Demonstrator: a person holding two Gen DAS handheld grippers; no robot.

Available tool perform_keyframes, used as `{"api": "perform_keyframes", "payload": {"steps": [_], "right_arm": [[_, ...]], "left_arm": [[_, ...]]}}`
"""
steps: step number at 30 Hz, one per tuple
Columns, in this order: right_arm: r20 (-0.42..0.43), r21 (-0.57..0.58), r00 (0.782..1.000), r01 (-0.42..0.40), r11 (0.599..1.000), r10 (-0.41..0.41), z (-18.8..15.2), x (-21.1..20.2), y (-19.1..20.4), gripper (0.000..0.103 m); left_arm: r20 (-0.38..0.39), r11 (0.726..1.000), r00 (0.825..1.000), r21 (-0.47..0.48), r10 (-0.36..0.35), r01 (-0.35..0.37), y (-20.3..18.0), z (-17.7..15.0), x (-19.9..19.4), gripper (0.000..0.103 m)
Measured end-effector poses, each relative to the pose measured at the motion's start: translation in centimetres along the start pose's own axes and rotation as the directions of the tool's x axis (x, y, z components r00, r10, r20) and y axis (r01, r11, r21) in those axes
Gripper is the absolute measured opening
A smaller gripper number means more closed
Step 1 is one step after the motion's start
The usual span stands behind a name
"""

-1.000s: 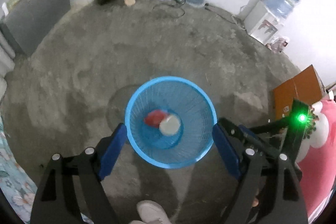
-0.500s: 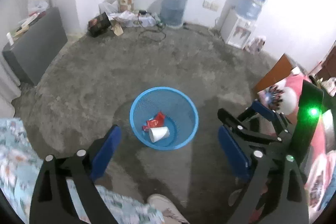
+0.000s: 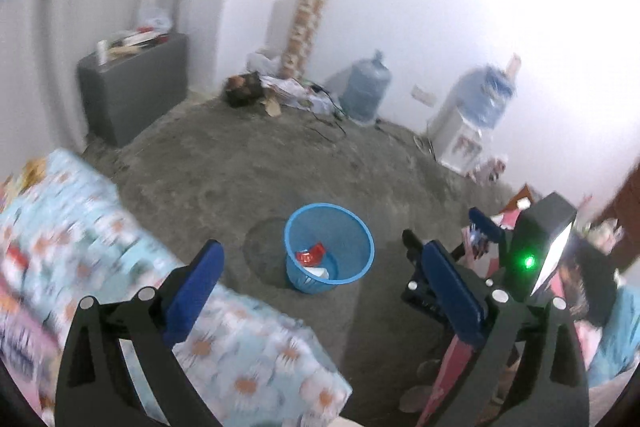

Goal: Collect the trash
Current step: 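Move both tools back toward the trash on the bed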

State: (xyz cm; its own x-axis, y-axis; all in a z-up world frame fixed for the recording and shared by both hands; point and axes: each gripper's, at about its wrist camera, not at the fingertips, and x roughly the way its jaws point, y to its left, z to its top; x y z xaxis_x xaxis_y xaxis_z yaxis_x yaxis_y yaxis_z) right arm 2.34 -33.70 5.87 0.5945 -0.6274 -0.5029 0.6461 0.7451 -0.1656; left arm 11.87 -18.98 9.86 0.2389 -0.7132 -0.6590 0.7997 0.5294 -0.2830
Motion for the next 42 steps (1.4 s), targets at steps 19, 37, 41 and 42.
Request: {"api": "perform_keyframes", "payload": {"steps": [19,37,41,42], "right_arm": [[0.041,-0.088,0.89,-0.449,0.889,0.454,1.9,-7.6,8.7,0.095],[-0.059,0.076,0.724,-0.683,0.726,0.687,2.1,-7.5,11.2,0.095],[-0.108,0.121,0.644,-0.747,0.653,0.757,2.2,-6.8,12.7,0.094],[-0.119,0.127,0.625,-0.761,0.636,0.771,2.2,-6.7,13.2,0.092]], "left_arm": [[0.246,0.944,0.953,-0.316,0.175,-0.092,12.2,-9.9,-17.6,0.097],[0.349,0.879,0.853,-0.42,0.388,-0.228,16.3,-16.0,-25.2,0.097],[0.32,0.87,0.858,-0.425,0.403,-0.25,17.2,-17.1,-24.5,0.097],[0.308,0.869,0.86,-0.421,0.408,-0.261,17.4,-17.3,-24.0,0.095]]}}
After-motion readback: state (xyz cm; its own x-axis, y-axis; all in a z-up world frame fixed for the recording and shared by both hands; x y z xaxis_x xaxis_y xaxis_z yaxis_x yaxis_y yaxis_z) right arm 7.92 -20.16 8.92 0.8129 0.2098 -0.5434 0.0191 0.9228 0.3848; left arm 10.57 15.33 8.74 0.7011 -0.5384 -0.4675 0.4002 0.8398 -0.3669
